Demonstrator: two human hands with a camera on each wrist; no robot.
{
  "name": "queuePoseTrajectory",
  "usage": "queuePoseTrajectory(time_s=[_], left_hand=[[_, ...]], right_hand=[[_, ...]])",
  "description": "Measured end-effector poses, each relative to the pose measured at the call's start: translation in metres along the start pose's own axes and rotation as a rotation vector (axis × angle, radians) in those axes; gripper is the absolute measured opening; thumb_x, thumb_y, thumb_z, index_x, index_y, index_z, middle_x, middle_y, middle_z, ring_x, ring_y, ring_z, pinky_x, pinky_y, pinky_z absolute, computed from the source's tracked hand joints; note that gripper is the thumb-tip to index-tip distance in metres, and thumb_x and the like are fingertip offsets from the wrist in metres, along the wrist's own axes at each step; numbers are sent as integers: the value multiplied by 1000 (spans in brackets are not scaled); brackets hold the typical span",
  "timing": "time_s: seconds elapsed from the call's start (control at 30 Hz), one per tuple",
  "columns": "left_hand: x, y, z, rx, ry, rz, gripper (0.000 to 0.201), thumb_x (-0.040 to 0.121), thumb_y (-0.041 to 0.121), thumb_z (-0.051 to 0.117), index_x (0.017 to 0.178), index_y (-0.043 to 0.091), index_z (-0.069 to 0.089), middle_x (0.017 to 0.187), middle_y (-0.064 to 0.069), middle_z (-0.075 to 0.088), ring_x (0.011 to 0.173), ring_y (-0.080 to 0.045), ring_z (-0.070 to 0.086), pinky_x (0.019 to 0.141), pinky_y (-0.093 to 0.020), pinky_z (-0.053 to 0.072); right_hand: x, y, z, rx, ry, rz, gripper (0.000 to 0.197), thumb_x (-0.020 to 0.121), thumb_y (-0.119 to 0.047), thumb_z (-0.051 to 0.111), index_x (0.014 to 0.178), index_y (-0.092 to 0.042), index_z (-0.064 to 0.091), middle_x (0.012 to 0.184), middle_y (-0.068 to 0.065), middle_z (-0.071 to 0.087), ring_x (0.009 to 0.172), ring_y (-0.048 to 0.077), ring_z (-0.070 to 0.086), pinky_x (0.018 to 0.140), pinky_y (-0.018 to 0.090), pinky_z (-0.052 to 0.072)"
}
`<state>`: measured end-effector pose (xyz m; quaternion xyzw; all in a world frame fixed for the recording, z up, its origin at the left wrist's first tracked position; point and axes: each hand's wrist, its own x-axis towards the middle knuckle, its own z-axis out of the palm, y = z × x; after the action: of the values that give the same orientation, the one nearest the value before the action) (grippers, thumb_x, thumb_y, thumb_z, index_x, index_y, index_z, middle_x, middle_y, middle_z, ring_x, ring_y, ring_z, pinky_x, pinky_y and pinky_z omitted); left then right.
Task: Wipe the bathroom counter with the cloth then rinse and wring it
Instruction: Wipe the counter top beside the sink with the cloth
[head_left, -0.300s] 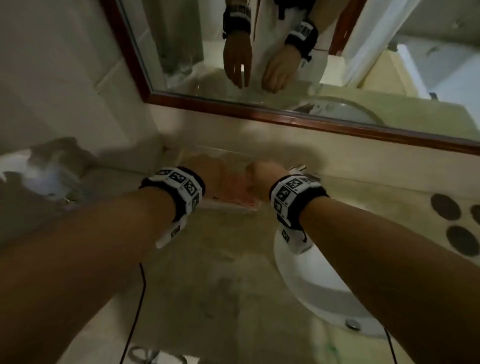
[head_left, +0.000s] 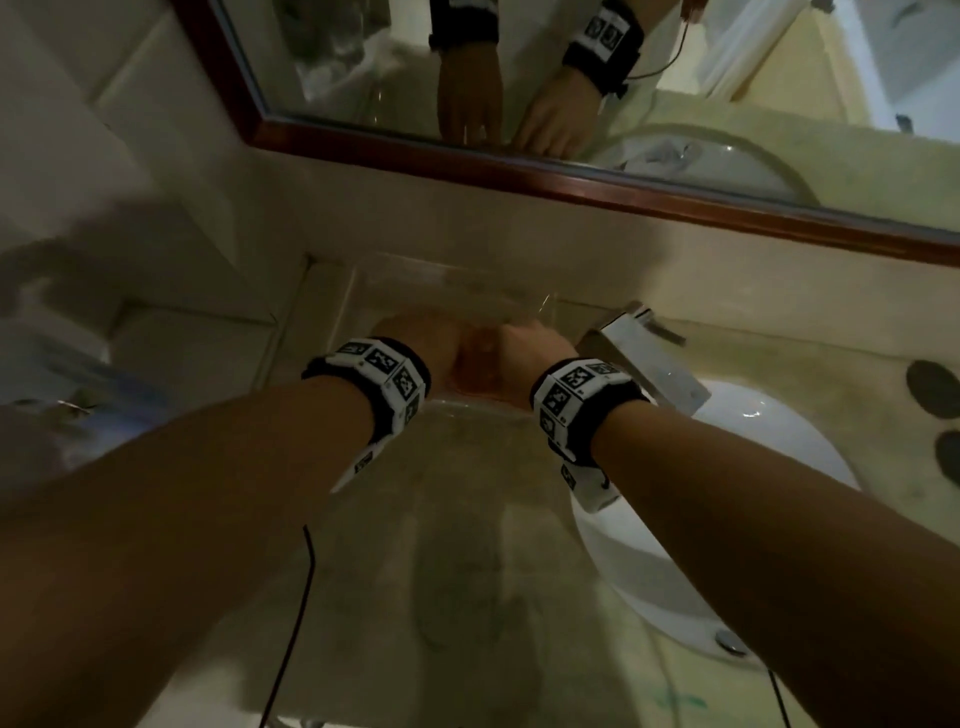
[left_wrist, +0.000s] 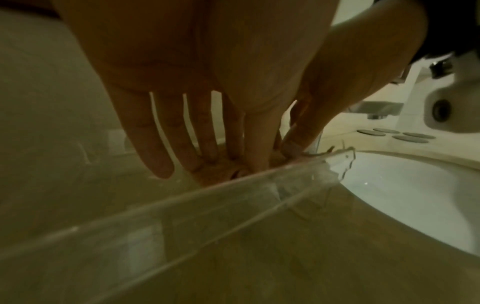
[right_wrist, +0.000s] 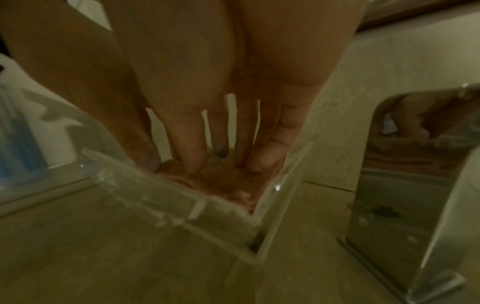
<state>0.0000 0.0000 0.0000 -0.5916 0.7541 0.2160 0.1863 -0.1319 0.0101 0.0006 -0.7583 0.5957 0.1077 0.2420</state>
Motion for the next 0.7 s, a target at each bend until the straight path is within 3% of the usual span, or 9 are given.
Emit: queuePoseTrajectory(time_s=[0.1,0.27,0.43,0.5,0.57,0.7], left_hand=[[6,3,4,-79,43,59,24,95,35,52,113,30,67,110,-2,70,90,-28,66,75,-32,47],[14,0,9,-61,43,57,16,89,27,58,95,18,69,89,-6,67,73,-27,60,65,-33,45],[12,-2,10,-111,44,71,15,88,25,60,93,14,69,92,-9,70,76,-29,64,67,-34,52],[7,-4,8,-150,78,89,11,85,25,63,87,15,68,91,-6,70,77,-27,63,67,-32,48],[-2,-7,8,-244,136,89,12,83,26,67,91,20,74,93,-3,72,83,-24,65,71,-28,46],[-34,-2,8,-382,228,73,9,80,23,72,89,21,75,90,0,71,87,-21,66,76,-26,46]], right_hand=[[9,0,13,-6,50,-23,46,85,-60,54,122,-34,59,100,7,60,86,31,62,75,37,54],[16,3,20,-18,76,-37,35,85,-50,60,112,-29,64,99,5,60,86,31,61,67,35,48],[19,0,19,-39,29,-28,29,85,-44,63,106,-25,68,100,7,66,80,31,64,69,37,56],[15,2,18,-31,60,-47,25,85,-43,61,105,-28,65,100,5,65,80,30,63,65,34,51],[4,3,16,-31,109,-41,29,86,-44,59,106,-23,62,99,4,61,81,28,59,66,34,46],[-30,-1,9,-31,170,-72,29,87,-43,56,101,-18,55,95,3,56,80,28,58,71,40,54]])
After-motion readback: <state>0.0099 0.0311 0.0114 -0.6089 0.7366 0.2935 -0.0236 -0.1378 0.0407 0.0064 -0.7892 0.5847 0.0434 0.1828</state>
